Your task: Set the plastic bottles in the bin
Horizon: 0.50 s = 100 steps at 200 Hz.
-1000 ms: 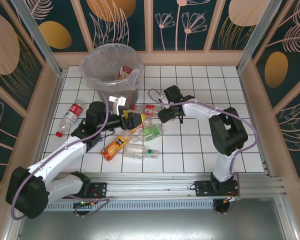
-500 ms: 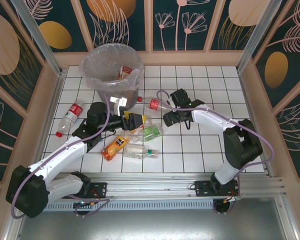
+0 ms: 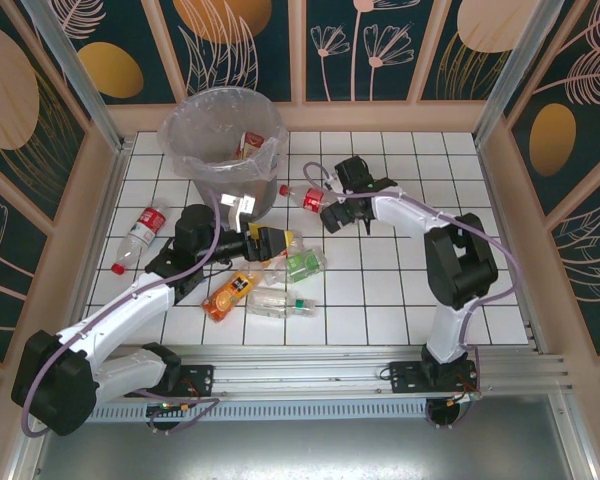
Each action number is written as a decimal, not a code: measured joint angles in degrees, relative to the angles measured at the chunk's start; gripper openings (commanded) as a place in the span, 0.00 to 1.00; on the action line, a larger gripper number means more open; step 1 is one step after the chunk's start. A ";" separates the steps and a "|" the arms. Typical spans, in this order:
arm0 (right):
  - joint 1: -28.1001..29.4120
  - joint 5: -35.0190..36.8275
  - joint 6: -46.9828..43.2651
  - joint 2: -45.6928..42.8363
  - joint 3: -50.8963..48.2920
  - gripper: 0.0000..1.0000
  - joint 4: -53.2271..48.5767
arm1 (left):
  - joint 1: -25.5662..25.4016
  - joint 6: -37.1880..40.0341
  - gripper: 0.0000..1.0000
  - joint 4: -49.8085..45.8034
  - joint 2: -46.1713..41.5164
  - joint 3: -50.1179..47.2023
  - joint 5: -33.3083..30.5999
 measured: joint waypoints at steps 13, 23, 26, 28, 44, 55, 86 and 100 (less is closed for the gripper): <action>-0.55 0.22 -1.11 2.21 1.46 0.99 0.20 | 0.00 -0.02 0.99 0.00 0.00 0.00 0.00; -0.85 0.20 -1.66 3.58 2.38 0.99 0.35 | 0.00 0.00 0.98 -0.02 0.00 0.00 0.00; -0.92 0.20 -1.73 3.93 2.56 0.99 0.44 | 0.00 0.00 0.98 -0.02 0.00 0.00 0.00; -0.94 0.17 -1.84 4.20 2.71 0.99 0.44 | 0.00 -0.02 0.99 0.00 0.00 0.00 -0.02; -1.16 -0.04 -2.71 5.60 3.41 0.96 0.59 | 0.00 0.00 0.99 -0.02 0.00 0.00 -0.02; -1.18 -0.42 -2.93 6.21 3.82 0.94 0.57 | 0.00 -0.02 0.99 -0.02 0.00 0.00 -0.02; -1.05 -1.84 -3.10 8.44 6.08 0.90 0.52 | -0.02 -0.22 0.99 0.00 0.04 0.00 0.00; -0.83 -1.84 -3.10 9.07 6.16 0.89 0.59 | -0.13 -0.42 0.98 0.02 0.20 0.00 0.02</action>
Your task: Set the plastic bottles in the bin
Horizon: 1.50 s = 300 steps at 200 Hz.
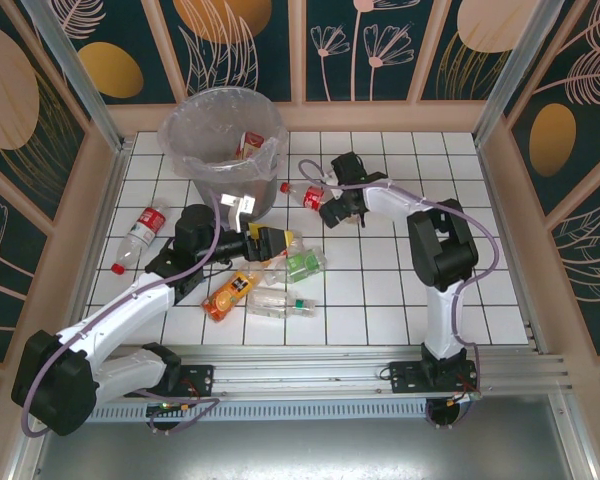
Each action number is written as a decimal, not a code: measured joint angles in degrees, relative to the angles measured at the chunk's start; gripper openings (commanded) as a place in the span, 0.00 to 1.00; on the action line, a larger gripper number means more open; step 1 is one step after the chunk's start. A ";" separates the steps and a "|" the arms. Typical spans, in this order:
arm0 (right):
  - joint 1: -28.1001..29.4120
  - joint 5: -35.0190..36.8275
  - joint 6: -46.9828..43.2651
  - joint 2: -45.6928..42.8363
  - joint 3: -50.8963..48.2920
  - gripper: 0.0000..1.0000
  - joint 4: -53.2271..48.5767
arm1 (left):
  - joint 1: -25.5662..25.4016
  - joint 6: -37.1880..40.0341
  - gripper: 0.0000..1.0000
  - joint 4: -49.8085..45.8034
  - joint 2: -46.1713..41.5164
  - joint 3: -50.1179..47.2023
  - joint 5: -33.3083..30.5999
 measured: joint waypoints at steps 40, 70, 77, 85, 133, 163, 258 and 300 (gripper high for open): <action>0.70 -0.44 0.11 1.01 0.00 0.83 -0.02 | -0.31 -0.28 0.99 0.00 0.79 0.00 0.00; 1.31 -0.61 0.46 1.18 -0.22 0.78 0.02 | -0.46 -0.42 0.98 0.00 1.16 0.00 0.02; 1.51 -0.61 0.63 1.18 -0.61 0.78 0.26 | -0.46 -0.44 0.98 0.00 1.22 0.00 0.02; 1.66 -0.63 1.11 1.16 -1.53 0.77 0.83 | -0.48 -0.44 0.98 0.00 1.27 0.00 0.02; 1.90 -1.49 5.03 -2.01 -8.76 0.70 6.27 | -0.63 -0.46 0.99 0.04 2.21 0.00 0.22; 1.88 -2.47 6.73 -3.65 -11.65 0.69 8.26 | -0.87 -0.63 0.99 0.09 3.08 0.00 0.20; 1.84 -7.04 19.78 -16.20 -22.18 0.60 8.31 | -3.13 -3.37 0.99 3.93 7.13 1.09 -0.20; 1.90 -9.55 25.03 -27.93 -27.65 0.59 9.77 | -3.69 -7.06 0.99 7.87 7.85 1.42 -2.27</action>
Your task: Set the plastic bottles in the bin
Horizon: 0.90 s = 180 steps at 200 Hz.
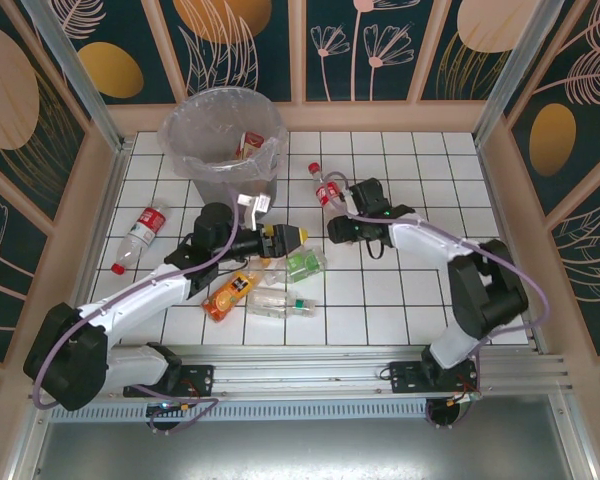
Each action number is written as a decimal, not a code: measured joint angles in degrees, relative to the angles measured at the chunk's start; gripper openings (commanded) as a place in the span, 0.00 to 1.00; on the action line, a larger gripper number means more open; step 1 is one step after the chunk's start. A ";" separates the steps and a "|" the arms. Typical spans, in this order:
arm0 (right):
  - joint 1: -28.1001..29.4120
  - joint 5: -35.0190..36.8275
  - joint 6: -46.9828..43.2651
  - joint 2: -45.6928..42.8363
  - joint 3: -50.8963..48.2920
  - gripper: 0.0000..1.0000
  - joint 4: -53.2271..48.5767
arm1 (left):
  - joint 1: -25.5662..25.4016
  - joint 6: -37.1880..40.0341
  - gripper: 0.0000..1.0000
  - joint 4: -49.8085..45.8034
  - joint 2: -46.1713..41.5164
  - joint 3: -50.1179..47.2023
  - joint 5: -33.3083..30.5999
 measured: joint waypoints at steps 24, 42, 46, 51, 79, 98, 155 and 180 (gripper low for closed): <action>0.11 -2.82 2.60 -7.48 -4.11 0.59 0.74 | 0.00 -1.77 0.98 2.91 0.46 0.11 -1.53; 0.39 -5.57 4.31 -13.16 -7.10 0.59 1.46 | -0.20 -2.43 0.99 4.13 1.22 0.61 -2.60; 0.52 -6.29 4.66 -14.60 -7.78 0.59 1.55 | -0.22 -2.64 0.99 4.37 1.51 0.83 -2.80; 0.63 -7.04 5.11 -15.87 -8.46 0.59 1.75 | -0.28 -2.67 0.99 4.66 1.92 1.11 -2.99; 1.42 -12.04 7.23 -23.43 -12.55 0.59 3.52 | -0.94 -2.89 0.99 6.08 4.63 2.78 -3.87; 2.05 -15.17 8.59 -27.21 -15.02 0.59 4.22 | -2.14 -3.02 0.98 6.82 6.64 4.15 -4.48; 4.94 -21.66 11.50 -32.63 -19.78 0.59 7.02 | -5.70 -2.78 0.99 9.22 11.04 8.11 -5.07; 5.14 -22.69 11.80 -33.22 -20.39 0.59 7.58 | -5.88 -2.84 0.99 9.79 12.15 8.24 -5.09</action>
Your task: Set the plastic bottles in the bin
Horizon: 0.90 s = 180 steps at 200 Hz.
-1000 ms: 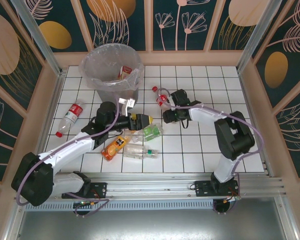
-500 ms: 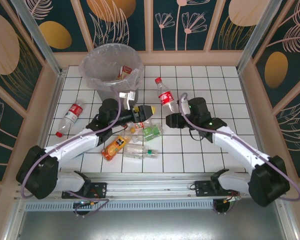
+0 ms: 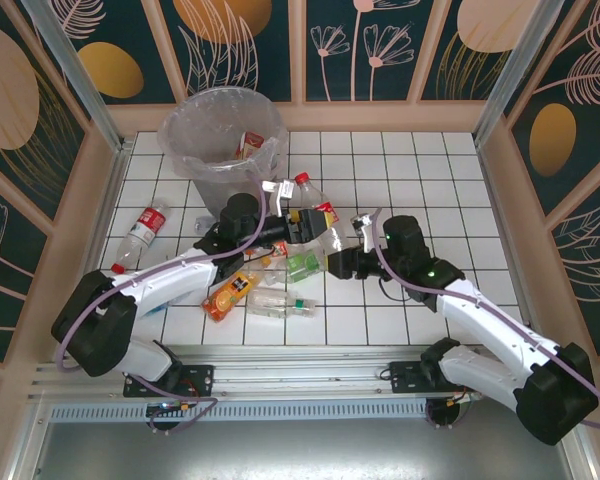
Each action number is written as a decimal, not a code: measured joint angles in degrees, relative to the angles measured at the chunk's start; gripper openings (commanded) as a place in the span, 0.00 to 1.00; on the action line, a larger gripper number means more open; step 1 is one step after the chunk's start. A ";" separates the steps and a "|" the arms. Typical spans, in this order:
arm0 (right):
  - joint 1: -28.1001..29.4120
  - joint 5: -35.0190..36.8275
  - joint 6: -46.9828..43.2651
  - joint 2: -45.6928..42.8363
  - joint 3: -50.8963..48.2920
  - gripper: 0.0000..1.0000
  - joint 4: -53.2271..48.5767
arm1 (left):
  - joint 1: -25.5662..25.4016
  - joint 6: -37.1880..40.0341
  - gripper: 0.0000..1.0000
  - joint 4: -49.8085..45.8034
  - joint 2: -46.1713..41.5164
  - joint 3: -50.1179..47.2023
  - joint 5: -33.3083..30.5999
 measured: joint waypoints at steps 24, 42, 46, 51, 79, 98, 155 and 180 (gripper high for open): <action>0.11 -0.61 0.35 -0.22 -0.87 0.59 1.36 | 0.02 -0.68 0.97 -0.02 0.66 0.07 -0.02; 0.22 -0.81 0.96 -0.22 -1.51 0.59 2.25 | 0.00 -1.79 0.91 0.17 0.85 0.24 0.00; 0.24 -0.83 1.03 -0.20 -1.66 0.59 2.40 | 0.00 -2.08 0.90 0.31 0.85 0.24 0.02; 0.28 -0.83 1.16 -0.20 -1.79 0.59 2.56 | 0.00 -2.36 0.88 0.42 0.85 0.24 0.02; 0.66 -0.79 1.38 -0.15 -2.25 0.59 3.72 | 0.02 -4.59 0.78 1.27 0.85 0.50 -0.09; 0.66 -0.83 1.36 -0.15 -2.25 0.59 4.52 | 0.09 -5.62 0.70 1.46 0.87 0.55 -0.46; 0.92 -0.81 1.62 -0.15 -2.43 0.71 5.40 | 0.13 -6.88 0.62 1.64 0.85 0.61 -1.05; 1.18 -0.72 2.08 -0.31 -2.47 0.83 5.38 | 0.00 -6.80 0.61 0.13 0.85 2.21 -1.60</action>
